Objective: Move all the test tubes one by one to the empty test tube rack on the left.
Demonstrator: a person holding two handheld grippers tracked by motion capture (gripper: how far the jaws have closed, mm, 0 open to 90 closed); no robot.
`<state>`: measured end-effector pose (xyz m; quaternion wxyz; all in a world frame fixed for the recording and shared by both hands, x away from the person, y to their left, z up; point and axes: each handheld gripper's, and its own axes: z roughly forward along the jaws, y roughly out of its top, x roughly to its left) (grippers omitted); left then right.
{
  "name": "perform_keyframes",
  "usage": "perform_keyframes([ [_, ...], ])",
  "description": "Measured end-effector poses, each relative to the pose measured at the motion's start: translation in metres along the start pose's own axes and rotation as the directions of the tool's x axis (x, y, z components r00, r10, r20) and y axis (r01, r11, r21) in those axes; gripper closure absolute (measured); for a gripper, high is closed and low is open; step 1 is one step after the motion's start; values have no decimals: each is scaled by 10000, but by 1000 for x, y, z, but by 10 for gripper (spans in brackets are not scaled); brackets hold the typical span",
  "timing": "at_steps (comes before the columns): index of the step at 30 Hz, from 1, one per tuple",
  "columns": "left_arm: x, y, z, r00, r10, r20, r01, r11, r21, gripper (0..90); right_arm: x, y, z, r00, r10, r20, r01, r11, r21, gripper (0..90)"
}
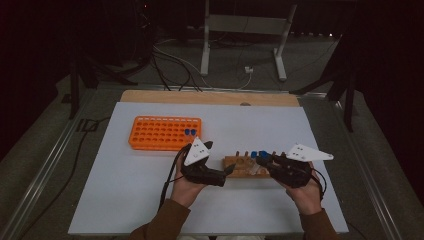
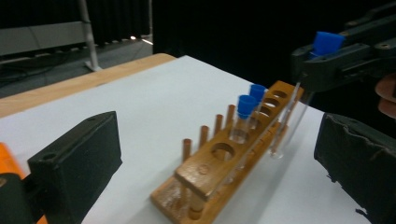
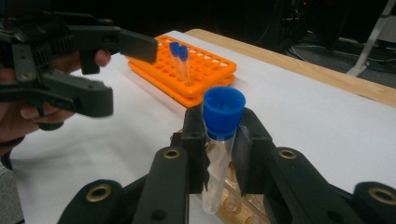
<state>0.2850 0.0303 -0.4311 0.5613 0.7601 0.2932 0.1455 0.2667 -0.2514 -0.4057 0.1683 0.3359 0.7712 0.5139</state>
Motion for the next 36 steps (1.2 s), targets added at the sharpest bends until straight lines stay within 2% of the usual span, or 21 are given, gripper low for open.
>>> perform_keyframes([
  [6, -12, -2, 12, 9991, 208, 357, -217, 9995, 240, 48, 3, -1, 3, 9999, -14, -120, 15, 10000, 40, 768],
  [10, -21, -3, 18, 9976, 447, 523, -466, 9983, 359, 105, 5, 0, 4, 9998, -45, -191, 46, 10000, 55, 768],
  [16, -30, -4, 30, 9953, 386, 885, -432, 9978, 510, 185, 10, 1, 7, 9993, -119, -356, 121, 9999, 47, 767],
  [19, -33, -5, 35, 9954, 301, 914, -346, 9983, 479, 266, 12, 1, 8, 9990, -141, -434, 145, 9999, 74, 768],
  [26, -36, -6, 38, 9906, 356, 1319, -406, 9986, 352, 585, 14, 1, 9, 9981, -155, -600, 159, 9999, 66, 767],
  [36, -39, -6, 39, 9858, 580, 1578, -624, 9978, 235, 740, 15, 1, 12, 9965, -87, -829, 100, 9998, 148, 768],
])
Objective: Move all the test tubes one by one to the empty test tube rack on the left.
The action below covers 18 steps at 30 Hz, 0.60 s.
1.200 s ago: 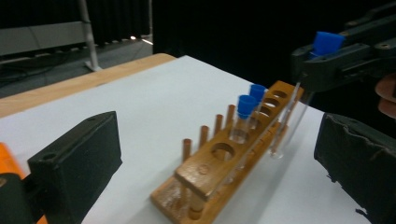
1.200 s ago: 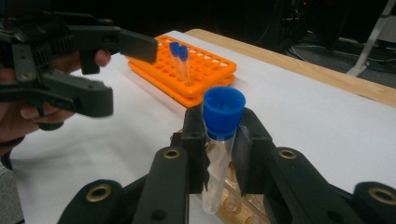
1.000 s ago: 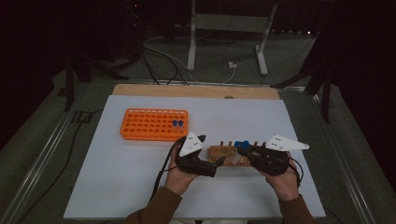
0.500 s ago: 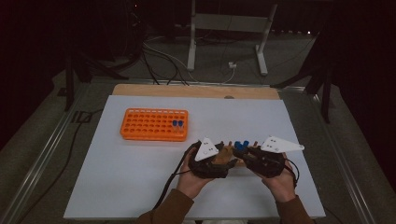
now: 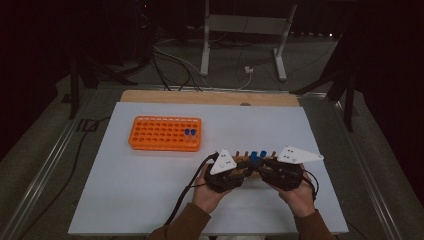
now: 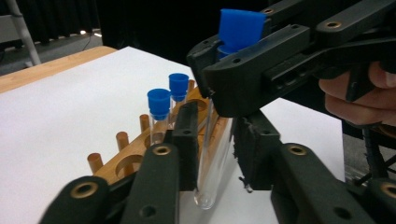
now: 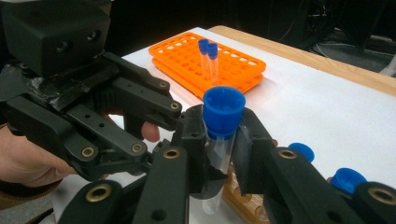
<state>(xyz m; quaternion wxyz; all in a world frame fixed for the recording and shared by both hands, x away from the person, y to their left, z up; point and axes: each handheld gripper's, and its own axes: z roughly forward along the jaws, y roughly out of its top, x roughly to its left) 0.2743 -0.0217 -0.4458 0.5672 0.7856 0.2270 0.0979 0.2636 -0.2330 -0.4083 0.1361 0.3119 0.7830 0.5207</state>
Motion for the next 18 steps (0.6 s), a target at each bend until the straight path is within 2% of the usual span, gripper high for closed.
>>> perform_keyframes([
  [6, -1, 0, 0, 9999, 84, 100, -84, 10000, -50, 779, 0, 1, 0, 10000, 36, -40, -36, 10000, 17, 757],
  [13, 3, 1, -2, 9999, -50, -130, 49, 9999, -94, 780, -4, 3, -6, 9998, 77, -196, -82, 9997, -234, 531],
  [16, 4, 1, -3, 9998, -115, -181, 113, 9999, -116, 781, -4, 4, -8, 10000, 73, -59, -75, 9995, -318, 422],
  [18, 4, 0, -3, 9997, -134, -219, 131, 9998, -128, 781, -4, 5, -7, 9998, 88, 200, -82, 9996, -284, 341],
])
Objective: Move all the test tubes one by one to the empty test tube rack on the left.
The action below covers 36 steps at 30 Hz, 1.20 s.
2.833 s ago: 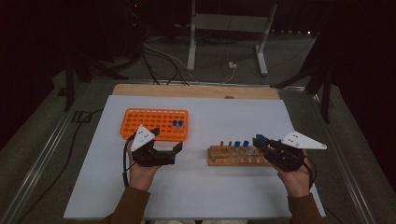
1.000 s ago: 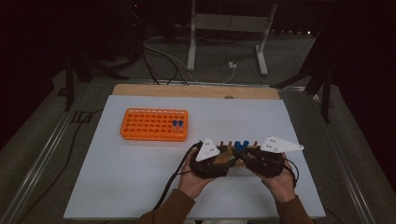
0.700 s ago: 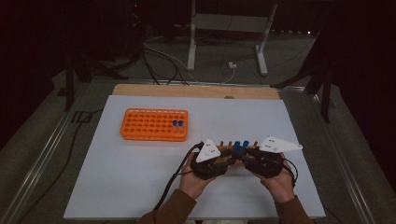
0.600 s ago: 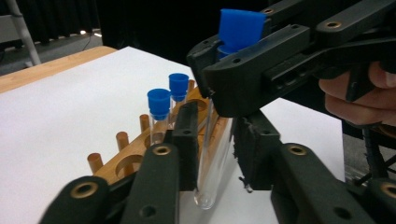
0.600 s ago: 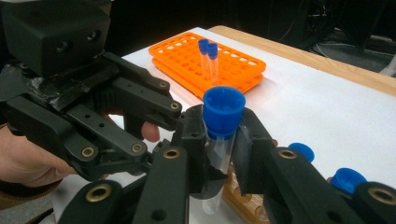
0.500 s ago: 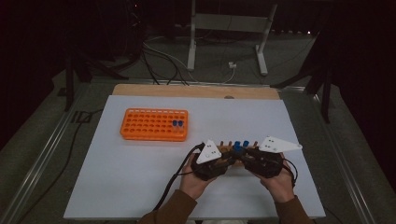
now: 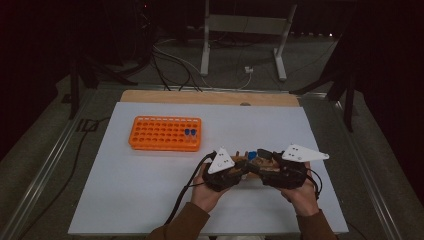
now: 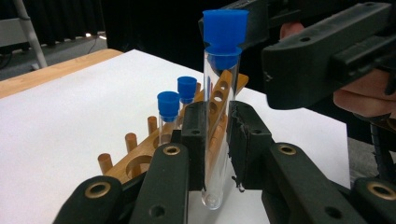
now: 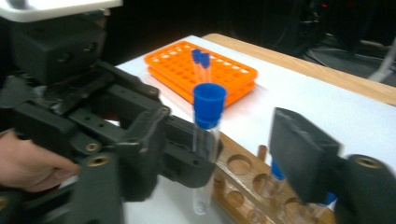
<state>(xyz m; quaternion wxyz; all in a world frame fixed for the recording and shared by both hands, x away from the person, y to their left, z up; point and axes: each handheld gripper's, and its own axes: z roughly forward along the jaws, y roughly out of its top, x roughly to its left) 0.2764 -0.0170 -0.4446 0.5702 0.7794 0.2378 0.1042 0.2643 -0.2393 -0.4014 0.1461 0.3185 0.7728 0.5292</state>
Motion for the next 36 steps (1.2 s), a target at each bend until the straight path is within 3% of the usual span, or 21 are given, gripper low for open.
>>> perform_keyframes([
  [6, 1, 0, -2, 10000, -21, -66, 21, 10000, 12, 781, 0, 1, 0, 9987, 143, 483, -141, 9999, -52, 158],
  [14, 4, 1, -7, 9998, -55, -179, 55, 10000, -33, 781, -5, 1, -2, 9968, 375, 699, -363, 9992, -194, 38],
  [19, 6, 2, -10, 9997, -111, -226, 109, 9999, -91, 781, -7, 0, -3, 9953, 436, 861, -415, 9988, -260, 1],
  [36, 14, 5, -22, 9987, -172, -487, 159, 9995, -281, 781, -15, -2, -7, 9934, 619, 963, -582, 9975, -413, 1],
])
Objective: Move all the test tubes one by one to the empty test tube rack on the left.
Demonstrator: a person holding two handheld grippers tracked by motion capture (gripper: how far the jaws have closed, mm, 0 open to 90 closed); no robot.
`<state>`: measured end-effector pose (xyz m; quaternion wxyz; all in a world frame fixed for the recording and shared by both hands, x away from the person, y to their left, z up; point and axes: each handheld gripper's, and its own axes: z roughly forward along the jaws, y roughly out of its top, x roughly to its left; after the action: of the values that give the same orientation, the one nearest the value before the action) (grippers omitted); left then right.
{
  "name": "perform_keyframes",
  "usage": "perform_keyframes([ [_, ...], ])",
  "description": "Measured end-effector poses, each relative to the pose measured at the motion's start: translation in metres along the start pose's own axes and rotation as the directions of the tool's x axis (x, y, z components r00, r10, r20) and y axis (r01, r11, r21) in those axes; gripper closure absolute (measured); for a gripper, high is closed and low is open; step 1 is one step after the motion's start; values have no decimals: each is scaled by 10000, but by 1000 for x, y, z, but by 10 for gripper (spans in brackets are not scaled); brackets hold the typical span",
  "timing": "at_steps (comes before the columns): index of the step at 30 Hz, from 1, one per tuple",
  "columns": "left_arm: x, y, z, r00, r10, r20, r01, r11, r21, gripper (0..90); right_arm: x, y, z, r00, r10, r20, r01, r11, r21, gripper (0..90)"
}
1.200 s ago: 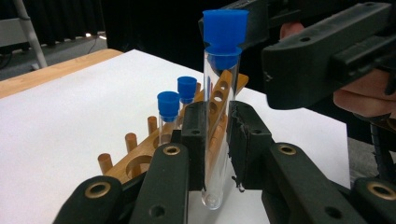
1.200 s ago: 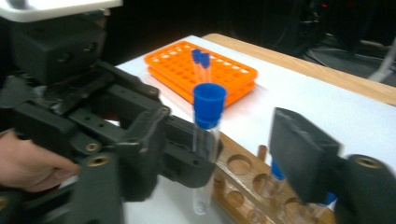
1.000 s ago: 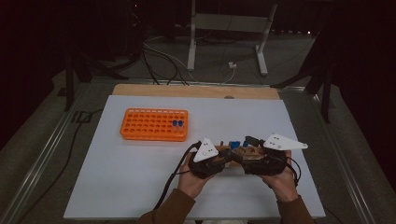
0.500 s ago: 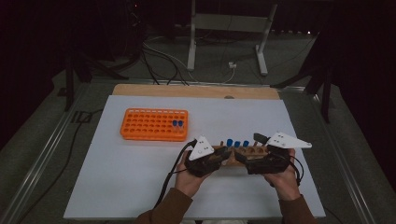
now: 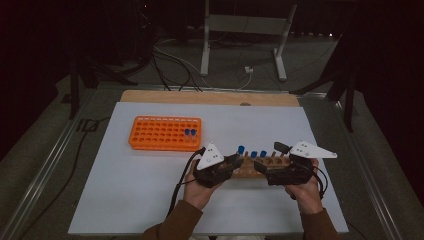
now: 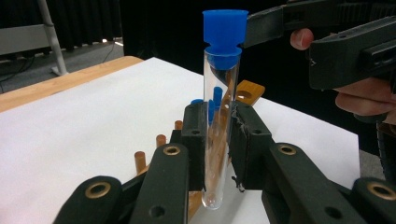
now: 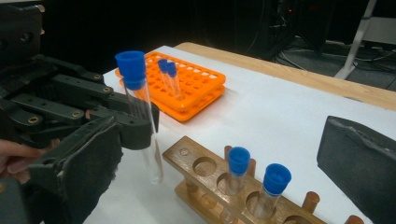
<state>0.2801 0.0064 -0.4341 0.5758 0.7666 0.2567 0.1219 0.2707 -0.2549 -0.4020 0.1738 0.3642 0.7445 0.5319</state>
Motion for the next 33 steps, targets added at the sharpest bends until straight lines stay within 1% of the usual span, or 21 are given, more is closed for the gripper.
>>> perform_keyframes([
  [5, 3, 1, -3, 10000, -29, -56, 29, 10000, -56, 780, -2, 0, -1, 10000, 88, 19, -88, 10000, -27, 1],
  [11, 9, 5, -9, 9997, -167, -172, 163, 9996, -233, 781, -4, 0, -2, 9999, 129, 46, -128, 9999, -64, 1],
  [17, 15, 9, -16, 9993, -155, -345, 142, 9992, -372, 780, -6, -1, -3, 9998, 144, 115, -143, 9999, -40, 1],
  [20, 18, 12, -20, 9990, -95, -446, 79, 9993, -365, 781, -7, -1, -4, 9998, 146, 113, -145, 9999, -65, 1],
  [33, 33, 16, -34, 9951, -89, -981, 47, 9991, -431, 781, -10, -1, -5, 9996, 215, 172, -213, 9997, -119, 1],
])
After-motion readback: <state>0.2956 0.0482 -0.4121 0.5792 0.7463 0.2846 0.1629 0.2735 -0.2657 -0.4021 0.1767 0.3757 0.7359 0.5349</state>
